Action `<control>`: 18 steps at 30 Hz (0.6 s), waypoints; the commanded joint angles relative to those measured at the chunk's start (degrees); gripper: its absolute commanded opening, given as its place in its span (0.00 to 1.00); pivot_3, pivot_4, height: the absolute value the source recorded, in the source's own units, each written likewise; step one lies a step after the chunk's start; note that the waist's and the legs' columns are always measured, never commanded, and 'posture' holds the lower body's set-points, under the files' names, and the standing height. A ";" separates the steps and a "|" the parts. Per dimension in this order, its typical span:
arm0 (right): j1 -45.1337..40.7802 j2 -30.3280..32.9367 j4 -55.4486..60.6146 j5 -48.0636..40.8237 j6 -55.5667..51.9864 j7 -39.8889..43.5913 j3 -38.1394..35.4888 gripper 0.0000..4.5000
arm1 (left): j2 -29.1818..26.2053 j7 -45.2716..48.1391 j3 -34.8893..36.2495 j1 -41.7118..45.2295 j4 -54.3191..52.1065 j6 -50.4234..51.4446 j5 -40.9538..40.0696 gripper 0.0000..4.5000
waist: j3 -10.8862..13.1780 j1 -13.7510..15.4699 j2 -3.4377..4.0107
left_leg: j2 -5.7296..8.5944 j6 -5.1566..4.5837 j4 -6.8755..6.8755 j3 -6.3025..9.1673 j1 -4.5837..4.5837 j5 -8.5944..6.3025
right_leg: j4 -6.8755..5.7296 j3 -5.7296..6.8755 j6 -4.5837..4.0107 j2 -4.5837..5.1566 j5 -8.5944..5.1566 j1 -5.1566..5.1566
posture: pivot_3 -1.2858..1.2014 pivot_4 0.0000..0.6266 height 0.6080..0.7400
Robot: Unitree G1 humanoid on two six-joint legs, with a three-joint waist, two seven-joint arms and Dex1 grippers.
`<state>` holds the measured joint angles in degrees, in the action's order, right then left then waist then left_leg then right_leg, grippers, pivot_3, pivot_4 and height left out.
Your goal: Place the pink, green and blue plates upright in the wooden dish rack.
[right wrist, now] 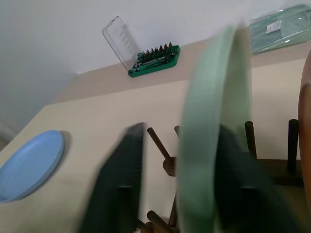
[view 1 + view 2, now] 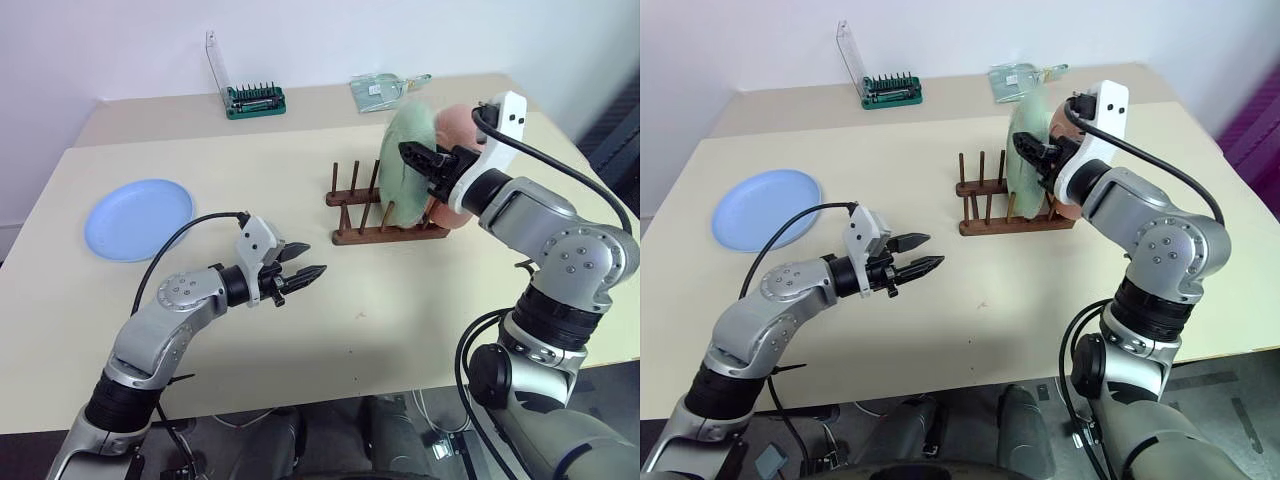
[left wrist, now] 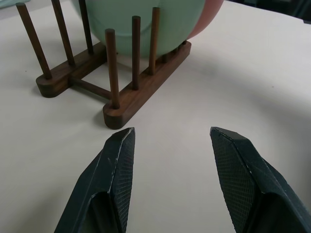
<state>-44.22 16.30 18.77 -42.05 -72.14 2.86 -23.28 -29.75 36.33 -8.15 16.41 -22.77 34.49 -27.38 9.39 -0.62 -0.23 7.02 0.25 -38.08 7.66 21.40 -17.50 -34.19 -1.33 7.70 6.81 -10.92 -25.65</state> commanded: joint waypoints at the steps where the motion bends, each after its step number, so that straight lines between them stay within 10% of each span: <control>1: 0.01 5.36 3.13 3.35 5.13 3.11 4.64 0.79 | 0.12 -0.15 1.21 0.88 -2.18 -0.26 0.25 0.56 | 0.00 0.06 0.00 | 0.00 0.00 0.00 0.00 0.00 0.00 | 0.00 0.00 0.00 0.00 0.00 0.00 | 0.52 0.24 0.96; 9: 2.29 27.24 9.45 19.48 29.54 20.49 20.07 0.79 | 6.66 -10.23 11.55 5.37 3.28 -0.71 -1.32 0.56 | 0.02 0.05 -0.05 | 0.00 -0.03 -0.03 -0.06 0.00 -0.01 | 0.04 0.03 0.03 0.00 0.00 0.03 | 0.52 0.24 0.96; 14: 1.48 28.91 8.59 23.82 39.99 25.61 22.62 0.81 | 11.86 -36.83 29.03 12.98 13.65 -0.25 4.98 0.98 | 0.01 -0.20 -0.13 | -0.05 0.00 -0.06 -0.05 -0.08 -0.01 | 0.07 0.09 0.04 -0.02 0.00 0.11 | 0.52 0.24 0.96; 18: 2.80 26.28 8.98 23.73 42.67 28.28 24.78 0.81 | 10.14 -53.39 38.19 15.43 19.59 3.98 11.83 0.98 | 0.02 0.01 -0.14 | -0.05 0.00 -0.04 -0.05 -0.07 -0.01 | 0.08 0.07 0.04 -0.01 0.00 0.09 | 0.52 0.24 0.96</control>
<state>-41.13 43.17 26.19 -18.50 -31.36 30.19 1.53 -18.68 -11.31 26.07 30.96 -3.81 37.20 -17.76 9.41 -0.61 -0.37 6.98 0.25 -38.12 7.62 21.35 -17.51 -34.11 -1.25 7.74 6.80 -10.92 -25.57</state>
